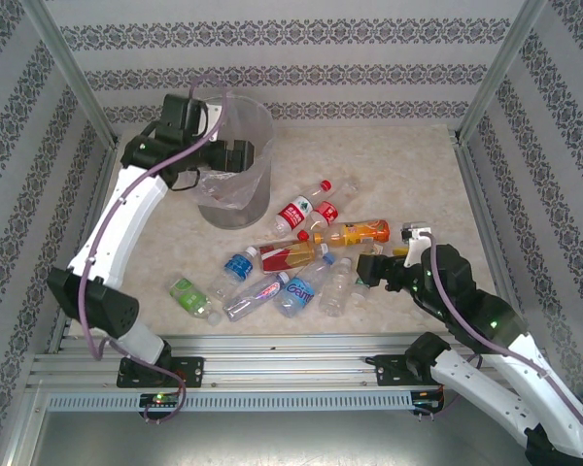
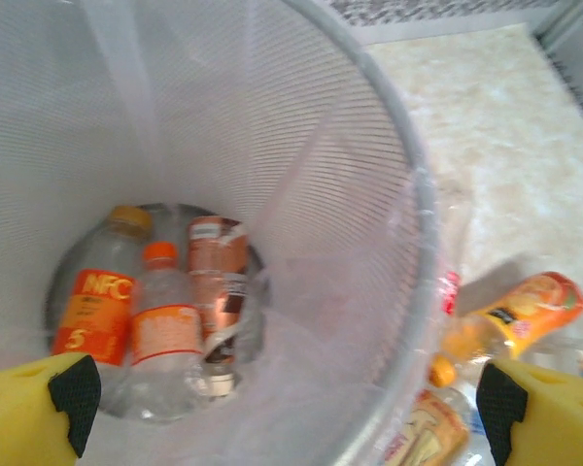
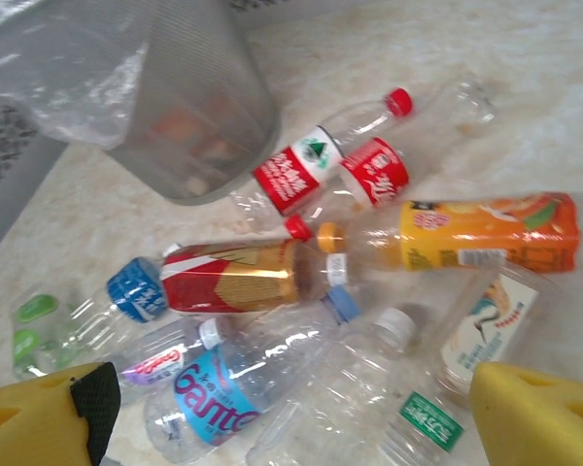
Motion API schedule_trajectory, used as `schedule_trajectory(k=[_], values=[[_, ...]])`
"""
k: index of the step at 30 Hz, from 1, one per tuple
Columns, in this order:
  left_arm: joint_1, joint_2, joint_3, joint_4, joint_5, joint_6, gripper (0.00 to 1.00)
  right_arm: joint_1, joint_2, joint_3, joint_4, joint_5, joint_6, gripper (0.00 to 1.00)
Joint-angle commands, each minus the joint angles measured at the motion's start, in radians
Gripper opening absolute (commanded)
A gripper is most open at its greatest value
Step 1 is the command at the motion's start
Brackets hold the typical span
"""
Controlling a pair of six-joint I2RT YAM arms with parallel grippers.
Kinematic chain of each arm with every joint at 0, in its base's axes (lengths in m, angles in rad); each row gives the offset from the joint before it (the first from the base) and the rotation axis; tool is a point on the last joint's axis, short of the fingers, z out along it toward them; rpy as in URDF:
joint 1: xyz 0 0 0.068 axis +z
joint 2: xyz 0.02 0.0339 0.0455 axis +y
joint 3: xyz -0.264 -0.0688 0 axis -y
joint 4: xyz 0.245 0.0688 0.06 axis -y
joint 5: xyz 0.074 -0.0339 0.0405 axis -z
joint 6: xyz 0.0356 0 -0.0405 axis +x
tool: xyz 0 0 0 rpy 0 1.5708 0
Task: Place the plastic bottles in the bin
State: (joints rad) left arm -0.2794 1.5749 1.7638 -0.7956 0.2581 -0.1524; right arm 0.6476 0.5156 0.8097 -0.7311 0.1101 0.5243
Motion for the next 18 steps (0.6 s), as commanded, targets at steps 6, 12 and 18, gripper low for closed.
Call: schedule_trajectory(k=[6, 12, 18], values=[[-0.079, -0.202, -0.279, 0.404, 0.271, -0.056, 1.0, -0.046, 0.075, -0.006, -0.059, 0.044, 0.095, 0.85], [-0.228, -0.246, -0.344, 0.424, 0.271, -0.019, 1.0, -0.06, 0.157, -0.025, -0.122, 0.043, 0.177, 0.8], [-0.33, -0.271, -0.461, 0.527, 0.322, -0.07, 1.0, -0.139, 0.215, -0.058, -0.226, 0.125, 0.232, 0.8]])
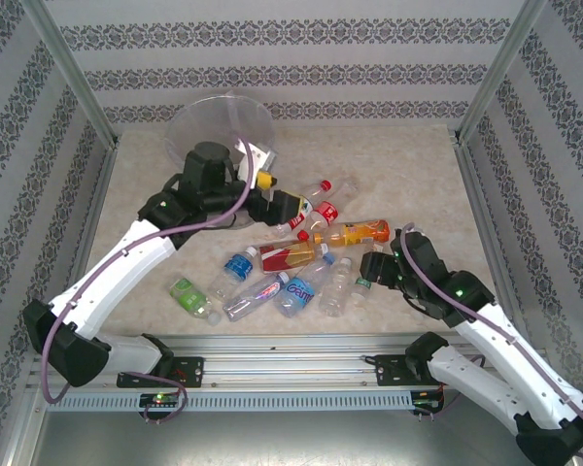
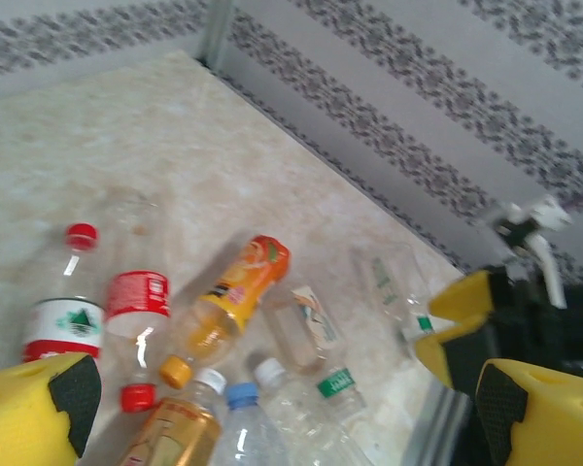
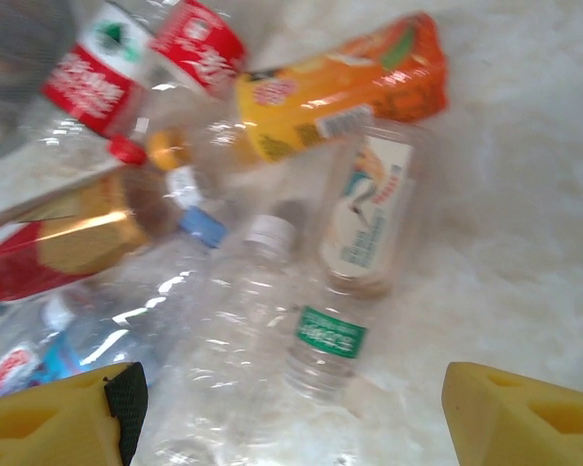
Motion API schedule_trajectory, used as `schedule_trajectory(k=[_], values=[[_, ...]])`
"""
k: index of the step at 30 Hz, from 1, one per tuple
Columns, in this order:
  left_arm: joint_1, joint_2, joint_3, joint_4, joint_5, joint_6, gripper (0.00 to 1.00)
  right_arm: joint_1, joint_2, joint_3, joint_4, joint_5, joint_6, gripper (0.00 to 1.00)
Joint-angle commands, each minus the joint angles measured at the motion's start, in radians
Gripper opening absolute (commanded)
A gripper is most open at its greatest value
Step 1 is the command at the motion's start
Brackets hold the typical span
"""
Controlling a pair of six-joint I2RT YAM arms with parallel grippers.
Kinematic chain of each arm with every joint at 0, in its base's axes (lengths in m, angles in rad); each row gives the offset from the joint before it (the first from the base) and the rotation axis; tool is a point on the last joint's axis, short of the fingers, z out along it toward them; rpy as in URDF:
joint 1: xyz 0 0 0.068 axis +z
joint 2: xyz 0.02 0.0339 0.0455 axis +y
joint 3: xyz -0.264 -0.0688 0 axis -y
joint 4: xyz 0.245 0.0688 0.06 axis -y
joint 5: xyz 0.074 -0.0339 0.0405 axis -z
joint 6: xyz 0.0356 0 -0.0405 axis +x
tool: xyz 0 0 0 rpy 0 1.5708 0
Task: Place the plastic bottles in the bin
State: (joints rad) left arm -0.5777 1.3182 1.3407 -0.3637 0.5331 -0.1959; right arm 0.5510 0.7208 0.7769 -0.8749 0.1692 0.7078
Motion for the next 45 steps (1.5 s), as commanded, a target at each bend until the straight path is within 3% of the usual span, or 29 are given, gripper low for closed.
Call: schedule_trajectory(k=[1, 12, 15, 30, 45], values=[[-0.047, -0.011, -0.044, 0.093, 0.05, -0.025, 1.0, -0.073, 0.012, -0.038, -0.082, 0.064, 0.045, 0.81], [-0.17, 0.026, -0.041, 0.065, 0.074, -0.051, 1.0, -0.458, 0.047, -0.151, -0.019, 0.067, 0.017, 0.93], [-0.175, 0.027, -0.029, 0.043, 0.064, -0.047, 1.0, -0.508, 0.047, -0.166, -0.006, 0.072, 0.016, 0.94], [-0.176, 0.035, -0.005, -0.013, 0.046, -0.022, 1.0, -0.676, 0.243, -0.213, 0.138, 0.026, -0.027, 0.88], [-0.176, 0.051, 0.001, -0.03, 0.041, -0.019, 1.0, -0.689, 0.359, -0.243, 0.271, -0.035, 0.001, 0.69]])
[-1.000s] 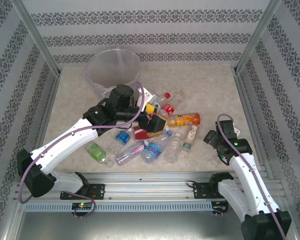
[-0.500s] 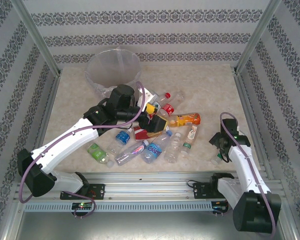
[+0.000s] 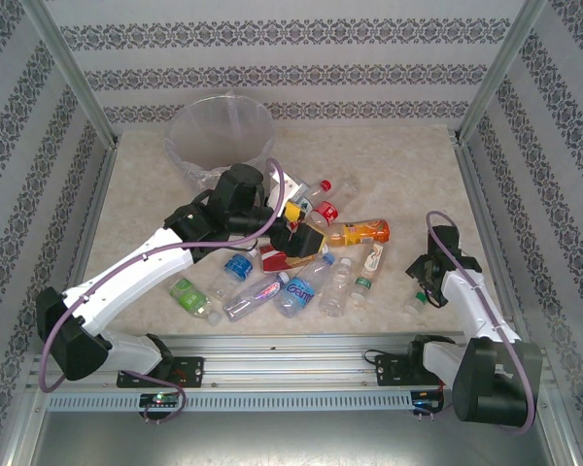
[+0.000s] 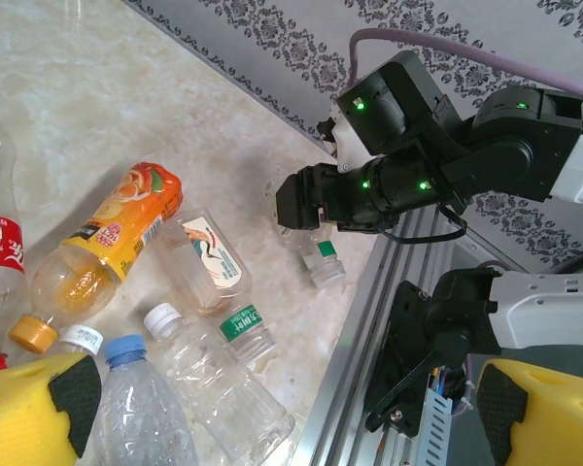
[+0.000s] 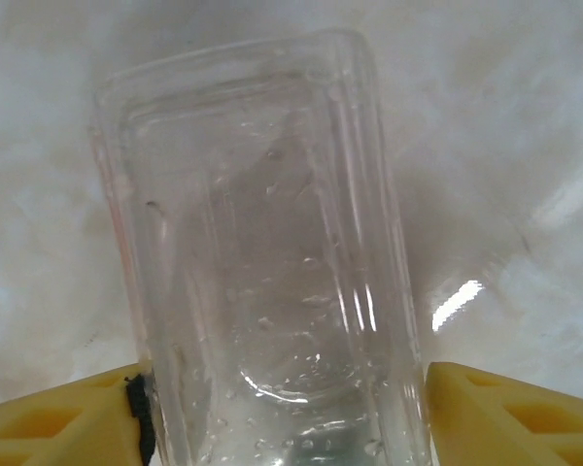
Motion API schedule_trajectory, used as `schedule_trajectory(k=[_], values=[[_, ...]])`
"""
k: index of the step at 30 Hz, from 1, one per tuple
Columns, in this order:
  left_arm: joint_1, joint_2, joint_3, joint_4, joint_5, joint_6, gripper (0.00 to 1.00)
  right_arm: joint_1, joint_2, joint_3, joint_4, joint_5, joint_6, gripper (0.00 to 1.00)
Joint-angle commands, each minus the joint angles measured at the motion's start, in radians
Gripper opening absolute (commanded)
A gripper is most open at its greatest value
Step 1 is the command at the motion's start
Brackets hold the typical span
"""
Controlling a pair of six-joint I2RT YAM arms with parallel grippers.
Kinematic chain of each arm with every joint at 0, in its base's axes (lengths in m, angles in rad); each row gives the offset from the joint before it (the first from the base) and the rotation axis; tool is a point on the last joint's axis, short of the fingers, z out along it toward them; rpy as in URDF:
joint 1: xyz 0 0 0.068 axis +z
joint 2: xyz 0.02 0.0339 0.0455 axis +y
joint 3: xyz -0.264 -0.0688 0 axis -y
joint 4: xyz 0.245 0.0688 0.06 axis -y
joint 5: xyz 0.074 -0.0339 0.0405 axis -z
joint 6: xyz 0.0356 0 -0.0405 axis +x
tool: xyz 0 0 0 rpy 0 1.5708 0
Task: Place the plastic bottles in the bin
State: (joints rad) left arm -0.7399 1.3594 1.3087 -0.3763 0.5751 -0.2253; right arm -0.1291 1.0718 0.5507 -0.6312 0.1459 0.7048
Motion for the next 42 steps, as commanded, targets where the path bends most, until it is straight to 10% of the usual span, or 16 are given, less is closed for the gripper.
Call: schedule_trajectory(k=[1, 14, 24, 34, 42], values=[[-0.014, 0.009, 0.034, -0.018, -0.003, 0.012, 1.0, -0.009, 0.009, -0.018, 0.031, -0.013, 0.007, 0.67], [-0.014, 0.04, 0.043, -0.026, 0.002, -0.011, 1.0, -0.009, -0.179, -0.023, 0.085, -0.126, -0.095, 0.56], [0.001, 0.06, 0.026, 0.034, 0.047, -0.077, 1.0, 0.026, -0.4, 0.025, 0.197, -0.489, -0.13, 0.53], [0.049, 0.06, -0.009, 0.129, 0.088, -0.175, 1.0, 0.389, -0.328, 0.15, 0.369, -0.575, -0.126, 0.51], [0.089, 0.064, -0.029, 0.175, 0.047, -0.285, 1.0, 0.707, -0.21, 0.284, 0.364, -0.349, -0.209, 0.51]])
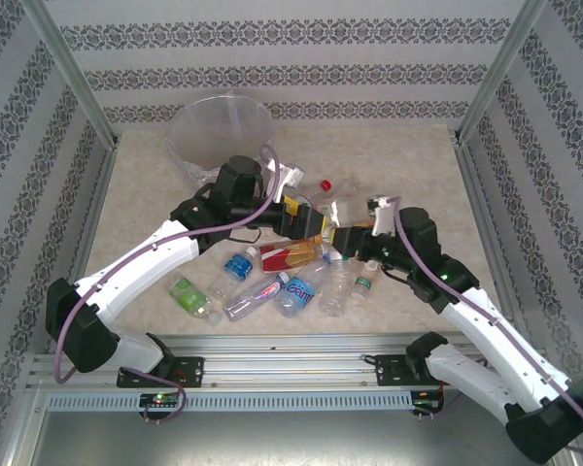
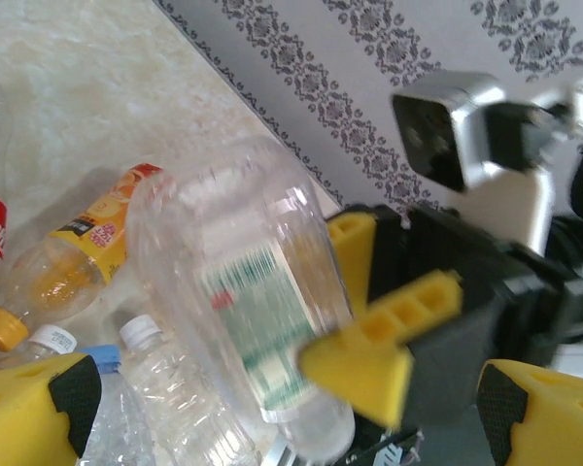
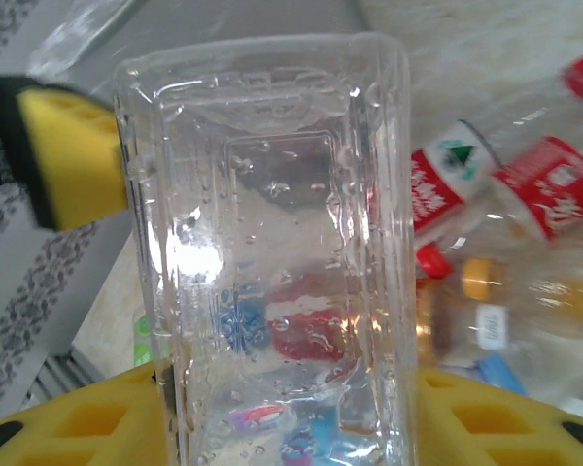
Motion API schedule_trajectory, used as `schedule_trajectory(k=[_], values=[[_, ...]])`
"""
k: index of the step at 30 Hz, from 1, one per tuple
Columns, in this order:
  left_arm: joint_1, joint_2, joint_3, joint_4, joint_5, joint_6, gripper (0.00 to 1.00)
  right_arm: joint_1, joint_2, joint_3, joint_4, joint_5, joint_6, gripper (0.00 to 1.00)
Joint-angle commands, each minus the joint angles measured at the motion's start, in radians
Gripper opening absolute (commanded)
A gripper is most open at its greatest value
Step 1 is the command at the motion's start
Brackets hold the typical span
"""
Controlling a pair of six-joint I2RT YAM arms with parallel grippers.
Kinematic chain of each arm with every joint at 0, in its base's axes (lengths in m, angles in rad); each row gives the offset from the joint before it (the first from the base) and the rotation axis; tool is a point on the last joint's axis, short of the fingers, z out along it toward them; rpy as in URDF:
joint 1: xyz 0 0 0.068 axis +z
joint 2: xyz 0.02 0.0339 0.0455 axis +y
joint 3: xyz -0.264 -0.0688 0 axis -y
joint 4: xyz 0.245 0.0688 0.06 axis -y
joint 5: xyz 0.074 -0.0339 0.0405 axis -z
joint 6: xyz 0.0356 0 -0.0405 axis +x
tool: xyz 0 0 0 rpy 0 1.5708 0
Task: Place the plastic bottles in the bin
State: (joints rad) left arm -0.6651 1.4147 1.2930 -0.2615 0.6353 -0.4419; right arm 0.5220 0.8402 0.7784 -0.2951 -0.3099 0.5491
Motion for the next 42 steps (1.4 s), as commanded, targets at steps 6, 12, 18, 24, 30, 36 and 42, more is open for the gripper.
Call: schedule_trajectory(k=[6, 12, 18, 24, 30, 36, 42], values=[[0.015, 0.015, -0.009, 0.024, -0.092, -0.112, 1.0, 0.164, 0.074, 0.106, 0.032, 0.221, -0.077, 0.51], [0.015, 0.018, -0.011, 0.026, -0.092, -0.142, 0.91, 0.225, 0.1, 0.122, 0.026, 0.294, -0.099, 0.51], [0.016, 0.015, -0.024, 0.054, -0.074, -0.175, 0.82, 0.274, 0.113, 0.12, 0.038, 0.348, -0.111, 0.5], [0.016, 0.01, -0.027, 0.065, -0.066, -0.173, 0.67, 0.305, 0.131, 0.123, 0.036, 0.388, -0.118, 0.51], [0.02, 0.003, -0.023, 0.068, -0.055, -0.156, 0.52, 0.32, 0.121, 0.118, 0.036, 0.398, -0.127, 0.65], [0.038, -0.01, 0.0, 0.074, -0.044, -0.149, 0.5, 0.322, 0.017, 0.068, 0.002, 0.372, -0.142, 0.83], [0.039, -0.001, 0.115, -0.073, -0.111, -0.042, 0.51, 0.322, -0.153, 0.038, -0.086, 0.359, -0.161, 0.9]])
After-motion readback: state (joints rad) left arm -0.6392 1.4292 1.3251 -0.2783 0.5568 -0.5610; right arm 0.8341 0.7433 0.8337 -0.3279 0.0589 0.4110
